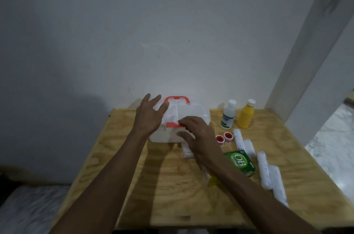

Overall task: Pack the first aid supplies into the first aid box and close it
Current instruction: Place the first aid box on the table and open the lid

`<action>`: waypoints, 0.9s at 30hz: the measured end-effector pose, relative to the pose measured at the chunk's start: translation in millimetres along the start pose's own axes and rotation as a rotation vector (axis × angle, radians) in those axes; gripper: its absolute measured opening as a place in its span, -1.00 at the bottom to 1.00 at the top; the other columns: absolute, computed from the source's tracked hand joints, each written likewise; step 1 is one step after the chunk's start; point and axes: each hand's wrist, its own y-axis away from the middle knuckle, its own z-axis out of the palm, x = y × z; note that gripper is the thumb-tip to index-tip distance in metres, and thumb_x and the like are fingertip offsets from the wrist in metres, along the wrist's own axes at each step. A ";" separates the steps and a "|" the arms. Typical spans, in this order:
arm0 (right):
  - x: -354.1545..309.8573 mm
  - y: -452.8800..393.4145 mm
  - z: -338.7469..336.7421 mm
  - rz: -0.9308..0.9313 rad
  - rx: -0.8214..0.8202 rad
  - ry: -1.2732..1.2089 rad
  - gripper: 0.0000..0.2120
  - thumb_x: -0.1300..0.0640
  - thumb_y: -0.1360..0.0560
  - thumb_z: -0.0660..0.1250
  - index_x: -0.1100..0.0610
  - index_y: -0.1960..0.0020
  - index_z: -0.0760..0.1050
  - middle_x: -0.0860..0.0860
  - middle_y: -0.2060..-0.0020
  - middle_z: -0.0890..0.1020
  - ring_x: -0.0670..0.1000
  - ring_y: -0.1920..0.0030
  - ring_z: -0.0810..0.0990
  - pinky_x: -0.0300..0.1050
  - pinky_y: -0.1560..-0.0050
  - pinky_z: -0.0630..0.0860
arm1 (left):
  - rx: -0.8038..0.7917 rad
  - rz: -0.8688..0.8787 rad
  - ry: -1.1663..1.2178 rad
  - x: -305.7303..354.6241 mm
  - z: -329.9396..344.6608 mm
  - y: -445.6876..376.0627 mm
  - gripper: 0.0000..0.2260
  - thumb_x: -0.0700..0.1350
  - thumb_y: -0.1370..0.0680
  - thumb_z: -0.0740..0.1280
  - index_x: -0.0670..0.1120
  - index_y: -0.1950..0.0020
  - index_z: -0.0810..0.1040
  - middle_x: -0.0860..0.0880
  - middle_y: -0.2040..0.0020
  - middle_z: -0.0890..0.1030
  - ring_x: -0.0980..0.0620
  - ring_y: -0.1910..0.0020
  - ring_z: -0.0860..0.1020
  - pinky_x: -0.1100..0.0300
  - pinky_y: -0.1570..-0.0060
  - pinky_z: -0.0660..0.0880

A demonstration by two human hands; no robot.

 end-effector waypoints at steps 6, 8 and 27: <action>14.4 -28.6 -16.8 -0.228 -0.047 0.275 -0.77 0.01 -0.54 0.30 0.14 -0.03 0.62 0.07 -0.01 0.69 0.13 -0.05 0.58 0.04 0.03 0.54 | 0.026 0.021 -0.016 -3.3 2.0 1.6 -0.47 0.26 -0.57 0.17 0.08 -0.49 0.32 -0.02 -0.57 0.21 -0.07 -0.53 0.19 -0.07 -0.44 0.16; 11.6 -30.8 -19.3 -0.220 -0.074 0.214 -0.67 -0.04 -0.55 0.20 0.16 -0.02 0.61 0.09 0.02 0.69 0.12 -0.03 0.60 0.01 0.03 0.57 | 0.071 0.010 0.037 -2.8 3.7 5.1 -0.48 0.24 -0.58 0.16 0.05 -0.49 0.30 -0.03 -0.55 0.26 -0.08 -0.50 0.24 -0.07 -0.43 0.20; 3.5 -73.7 -33.1 -0.145 0.072 -0.007 -0.85 0.18 -0.57 0.33 0.22 -0.09 0.52 0.12 0.11 0.64 0.13 0.15 0.55 -0.06 0.19 0.45 | 0.188 -0.107 0.433 -6.9 4.4 21.7 -0.32 0.35 -0.56 -0.15 -0.04 -0.46 0.33 -0.06 -0.37 0.46 -0.11 -0.36 0.41 0.00 -0.37 0.30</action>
